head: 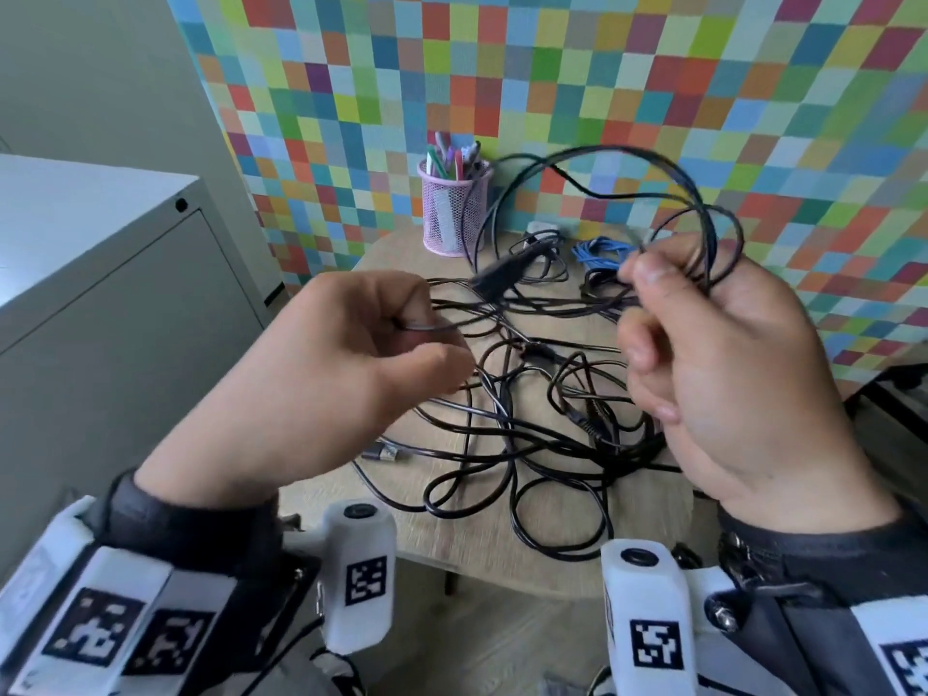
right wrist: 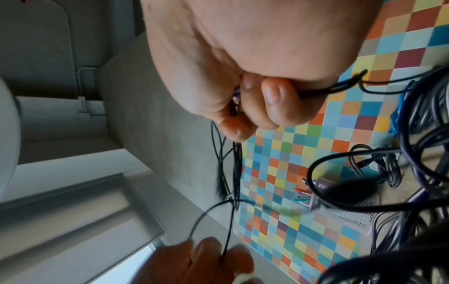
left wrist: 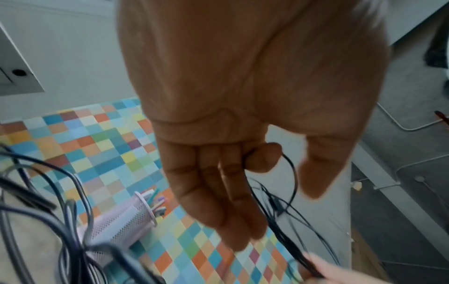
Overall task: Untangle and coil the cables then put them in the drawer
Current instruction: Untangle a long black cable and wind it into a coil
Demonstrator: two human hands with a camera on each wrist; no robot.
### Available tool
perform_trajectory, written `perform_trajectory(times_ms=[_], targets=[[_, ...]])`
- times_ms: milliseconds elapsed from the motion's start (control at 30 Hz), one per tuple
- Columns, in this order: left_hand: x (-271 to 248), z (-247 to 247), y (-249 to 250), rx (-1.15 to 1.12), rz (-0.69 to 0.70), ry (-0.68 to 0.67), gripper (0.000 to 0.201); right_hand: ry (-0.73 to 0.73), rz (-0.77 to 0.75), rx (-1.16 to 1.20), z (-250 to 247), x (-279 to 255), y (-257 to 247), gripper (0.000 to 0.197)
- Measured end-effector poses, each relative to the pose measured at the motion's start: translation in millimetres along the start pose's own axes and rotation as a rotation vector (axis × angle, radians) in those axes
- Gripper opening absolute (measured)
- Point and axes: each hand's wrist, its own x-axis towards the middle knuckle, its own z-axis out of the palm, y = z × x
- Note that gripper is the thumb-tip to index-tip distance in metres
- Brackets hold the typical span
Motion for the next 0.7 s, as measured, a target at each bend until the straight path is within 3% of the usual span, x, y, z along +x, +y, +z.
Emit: perform_trajectory(times_ms=[67,167,267,333,467,700], targets=[[-0.2,-4.2,0.0,-0.037,-0.017,-0.037,0.042,0.054,0.024,0.062,-1.8,1.5,-3.1,0.027],[2.8,-1.4,-3.4,0.112,-0.083,0.019,0.051,0.023,0.021,0.066,-1.5,1.4,-2.5,0.026],[4.5,2.0,-5.1,0.278,-0.058,0.060,0.033,-0.085,0.040,0.003,-2.4,0.3,-0.3,0.024],[4.4,2.9,-5.3,0.246,-0.076,0.087,0.020,-0.159,0.042,-0.051,-2.2,-0.4,0.0,0.025],[5.2,8.0,-5.5,0.111,-0.031,0.114,0.016,-0.231,0.052,-0.093,-1.8,-1.4,-0.2,0.028],[2.4,14.8,-1.3,-0.008,-0.014,0.107,0.021,-0.185,0.031,-0.114,-4.2,-0.2,-1.2,0.021]])
